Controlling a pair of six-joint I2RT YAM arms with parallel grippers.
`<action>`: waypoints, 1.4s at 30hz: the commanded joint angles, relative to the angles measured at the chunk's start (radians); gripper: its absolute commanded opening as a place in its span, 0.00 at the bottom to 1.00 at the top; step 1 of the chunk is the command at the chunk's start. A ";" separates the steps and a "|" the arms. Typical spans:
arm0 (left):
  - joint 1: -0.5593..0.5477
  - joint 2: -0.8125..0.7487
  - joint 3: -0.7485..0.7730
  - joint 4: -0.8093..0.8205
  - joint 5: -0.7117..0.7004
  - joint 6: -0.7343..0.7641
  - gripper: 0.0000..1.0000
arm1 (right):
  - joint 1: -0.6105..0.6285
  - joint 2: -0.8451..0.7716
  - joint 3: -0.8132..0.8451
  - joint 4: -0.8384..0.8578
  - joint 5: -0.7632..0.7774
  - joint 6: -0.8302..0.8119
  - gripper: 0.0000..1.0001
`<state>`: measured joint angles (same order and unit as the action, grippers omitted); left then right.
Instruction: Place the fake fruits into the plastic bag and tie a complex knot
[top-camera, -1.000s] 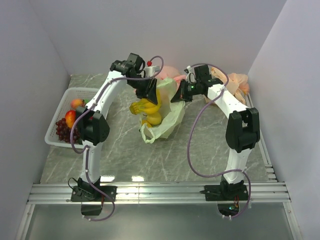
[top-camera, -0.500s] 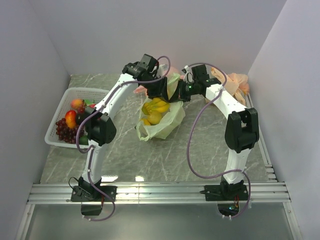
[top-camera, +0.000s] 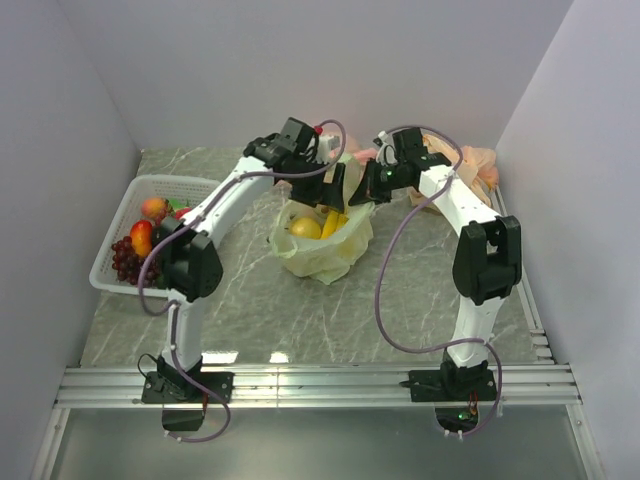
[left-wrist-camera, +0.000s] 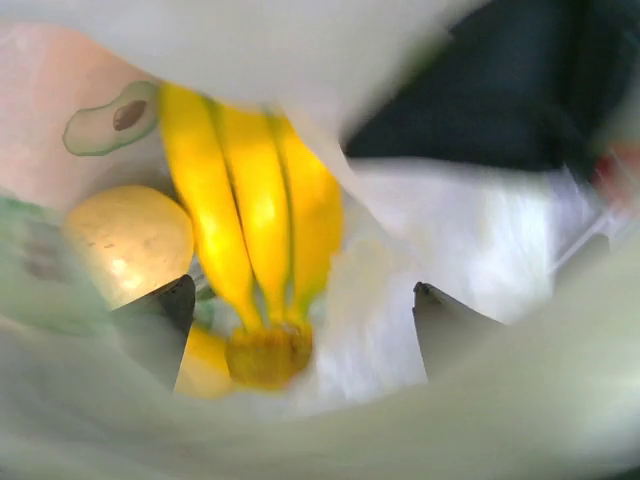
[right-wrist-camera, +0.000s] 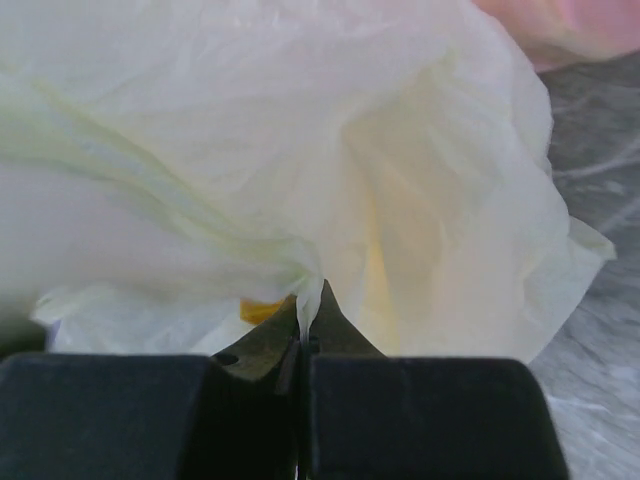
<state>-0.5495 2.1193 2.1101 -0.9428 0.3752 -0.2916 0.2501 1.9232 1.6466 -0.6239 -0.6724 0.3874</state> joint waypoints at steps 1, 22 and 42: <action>0.040 -0.221 -0.050 0.094 0.126 0.138 0.95 | -0.021 0.003 0.061 -0.042 0.005 -0.056 0.00; 0.764 -0.335 -0.326 -0.114 -0.122 0.179 0.99 | -0.012 -0.001 0.048 -0.076 0.034 -0.180 0.00; 0.869 -0.437 -0.550 -0.030 -0.213 0.511 0.89 | -0.012 0.000 0.035 -0.066 0.030 -0.183 0.00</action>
<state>0.3347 1.7103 1.5829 -0.9817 0.1944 0.0467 0.2321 1.9232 1.6646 -0.6971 -0.6395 0.2176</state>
